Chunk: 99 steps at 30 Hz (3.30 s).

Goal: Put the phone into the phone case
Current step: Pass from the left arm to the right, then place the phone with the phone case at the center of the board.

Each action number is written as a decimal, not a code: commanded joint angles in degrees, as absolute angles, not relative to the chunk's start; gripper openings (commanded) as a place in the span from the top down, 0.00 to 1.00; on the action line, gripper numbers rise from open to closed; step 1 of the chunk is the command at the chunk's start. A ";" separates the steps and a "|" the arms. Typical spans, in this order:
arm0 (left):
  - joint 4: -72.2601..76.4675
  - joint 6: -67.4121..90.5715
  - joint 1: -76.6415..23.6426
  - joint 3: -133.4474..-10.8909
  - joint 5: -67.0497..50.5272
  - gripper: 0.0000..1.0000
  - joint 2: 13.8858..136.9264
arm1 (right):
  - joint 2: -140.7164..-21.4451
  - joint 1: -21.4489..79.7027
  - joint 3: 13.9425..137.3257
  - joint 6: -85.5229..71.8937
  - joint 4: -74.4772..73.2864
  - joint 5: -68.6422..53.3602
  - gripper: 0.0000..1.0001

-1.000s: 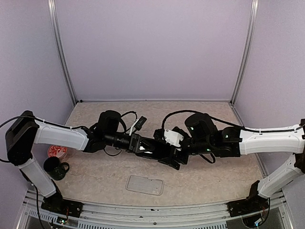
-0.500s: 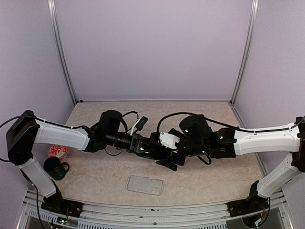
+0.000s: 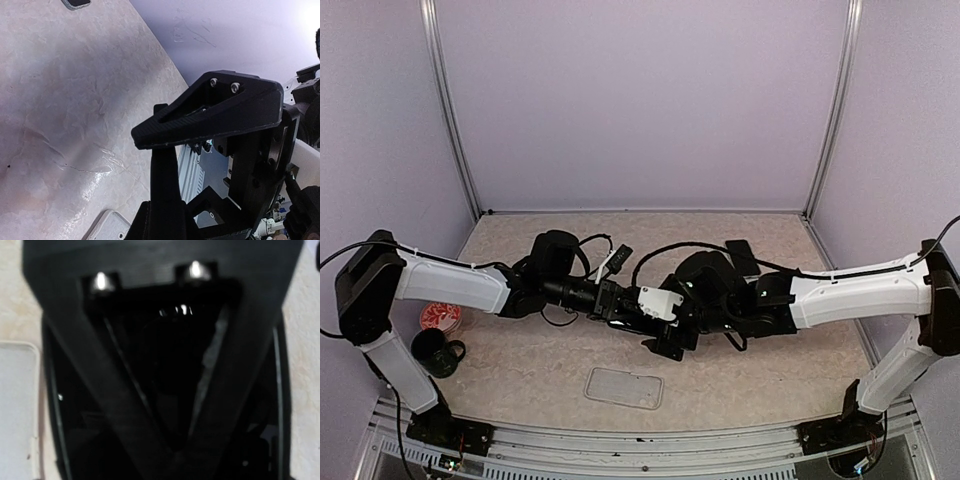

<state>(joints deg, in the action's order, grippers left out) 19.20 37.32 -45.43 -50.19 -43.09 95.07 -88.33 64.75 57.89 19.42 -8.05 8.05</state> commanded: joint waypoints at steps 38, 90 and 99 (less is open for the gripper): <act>22.21 37.33 -42.70 -49.38 -42.03 0.49 90.03 | -89.06 66.62 59.39 18.66 -9.66 14.75 0.42; 21.49 37.88 -35.33 -35.65 -21.76 0.01 67.27 | -97.43 45.31 69.97 -12.46 -15.08 17.74 0.41; 21.67 38.18 -35.33 -34.19 -21.46 0.01 65.85 | -101.45 40.46 72.14 -19.76 -12.60 14.35 0.41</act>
<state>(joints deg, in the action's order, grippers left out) 21.17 38.44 -35.68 -35.29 -21.98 67.20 -100.18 42.57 69.87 -14.61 -16.36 15.97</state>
